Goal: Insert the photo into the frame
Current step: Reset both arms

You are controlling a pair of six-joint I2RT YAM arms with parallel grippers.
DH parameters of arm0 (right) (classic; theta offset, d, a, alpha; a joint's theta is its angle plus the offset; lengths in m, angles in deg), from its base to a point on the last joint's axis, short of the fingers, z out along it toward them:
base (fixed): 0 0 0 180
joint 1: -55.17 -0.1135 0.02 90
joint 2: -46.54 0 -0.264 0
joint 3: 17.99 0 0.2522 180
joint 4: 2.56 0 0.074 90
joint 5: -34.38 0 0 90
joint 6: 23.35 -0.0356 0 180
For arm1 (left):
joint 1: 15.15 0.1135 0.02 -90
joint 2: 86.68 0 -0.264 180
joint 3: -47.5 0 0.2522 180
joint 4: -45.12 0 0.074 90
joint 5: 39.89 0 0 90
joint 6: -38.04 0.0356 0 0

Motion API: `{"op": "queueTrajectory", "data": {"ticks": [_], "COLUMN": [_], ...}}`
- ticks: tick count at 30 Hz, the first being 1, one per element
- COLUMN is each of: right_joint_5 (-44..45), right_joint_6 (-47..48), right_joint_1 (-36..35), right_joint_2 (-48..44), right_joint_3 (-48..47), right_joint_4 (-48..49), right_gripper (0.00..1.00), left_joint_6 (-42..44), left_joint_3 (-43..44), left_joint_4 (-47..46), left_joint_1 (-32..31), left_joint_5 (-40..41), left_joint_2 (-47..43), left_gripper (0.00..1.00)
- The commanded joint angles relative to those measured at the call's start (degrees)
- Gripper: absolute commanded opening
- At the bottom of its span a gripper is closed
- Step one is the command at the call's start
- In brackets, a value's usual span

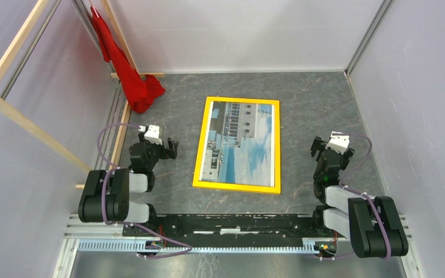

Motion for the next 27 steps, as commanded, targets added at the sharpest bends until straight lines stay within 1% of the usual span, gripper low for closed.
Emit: {"op": "queueTrajectory", "data": {"ticks": [1,2,3,4,6,7,8,9,10,11,12,13,14,15,16,17,19,21,23,27], "right_joint_5": [2.6,2.9,1.4,0.9,1.4,1.4,1.0,-0.7,-5.4,-8.0,-8.3,-8.5,-8.2,-7.9,-8.1,-8.6,-8.2,-8.2,-8.2,-8.2], "right_joint_6": [2.7,2.9,3.1,4.2,4.3,4.0,4.6,6.7,8.7,10.1,11.4,12.9,12.4,11.6,12.4,14.3,14.6,14.9,14.6,14.7], "right_joint_1": [-0.1,0.0,0.0,0.0,0.0,0.0,-0.1,-0.5,-1.0,-1.3,-1.5,-2.2,-2.6,-2.7,-2.8,-3.7,-4.5,-4.5,-4.4,-4.4], "right_joint_2": [0.6,0.4,-0.1,0.3,1.7,2.9,4.9,6.0,6.9,9.1,14.7,16.4,13.8,11.1,13.4,14.8,13.3,13.9,13.5,13.6], "right_joint_3": [7.8,9.8,11.2,12.0,12.9,13.3,14.4,15.2,15.7,15.6,15.6,15.8,14.6,11.2,9.5,9.4,8.3,8.7,8.4,8.4], "right_joint_4": [15.1,19.8,22.1,24.9,28.3,29.6,34.1,37.7,39.2,40.3,49.1,52.3,44.3,34.0,34.6,37.5,32.3,34.5,33.1,33.3], "right_gripper": [0.98,0.98,0.98,0.98,0.98,0.98,0.98,0.98,0.98,0.98,0.98,0.98,0.98,0.98,0.98,0.98,0.98,0.98,0.98,0.98], "left_joint_6": [-1.2,-0.9,-1.5,-1.7,-0.9,-1.2,-1.8,-2.0,-1.8,-1.6,-1.9,-2.0,-1.9,-2.0,-1.9,-2.0,-2.0,-2.0,-2.0,-2.0], "left_joint_3": [-3.1,-3.7,-4.3,-4.3,-2.9,-2.1,-1.1,0.3,2.0,2.9,2.5,2.3,2.3,2.1,2.2,2.2,2.2,2.2,2.2,2.1], "left_joint_4": [-23.4,-25.6,-29.6,-30.5,-24.4,-23.8,-23.3,-20.9,-16.6,-14.7,-16.1,-16.7,-16.2,-16.0,-16.1,-16.6,-16.2,-16.5,-16.5,-16.5], "left_joint_1": [0.0,0.0,0.0,0.0,0.0,0.0,0.0,0.0,0.0,0.0,0.0,0.0,0.0,0.0,0.0,0.0,0.0,0.0,0.0,0.0], "left_joint_5": [2.8,2.6,2.7,2.8,2.9,3.1,3.4,4.1,4.1,4.0,4.1,4.1,4.1,4.2,4.1,4.2,4.1,4.2,4.2,4.2], "left_joint_2": [5.2,7.0,8.7,8.8,7.0,7.3,8.1,8.3,7.9,7.8,8.1,8.3,7.9,7.6,7.7,7.9,7.7,7.9,7.8,7.7], "left_gripper": [1.00,1.00,1.00,1.00,1.00,1.00,1.00,1.00,1.00,1.00,1.00,1.00,1.00,1.00,1.00,1.00,1.00,1.00,1.00,1.00]}}
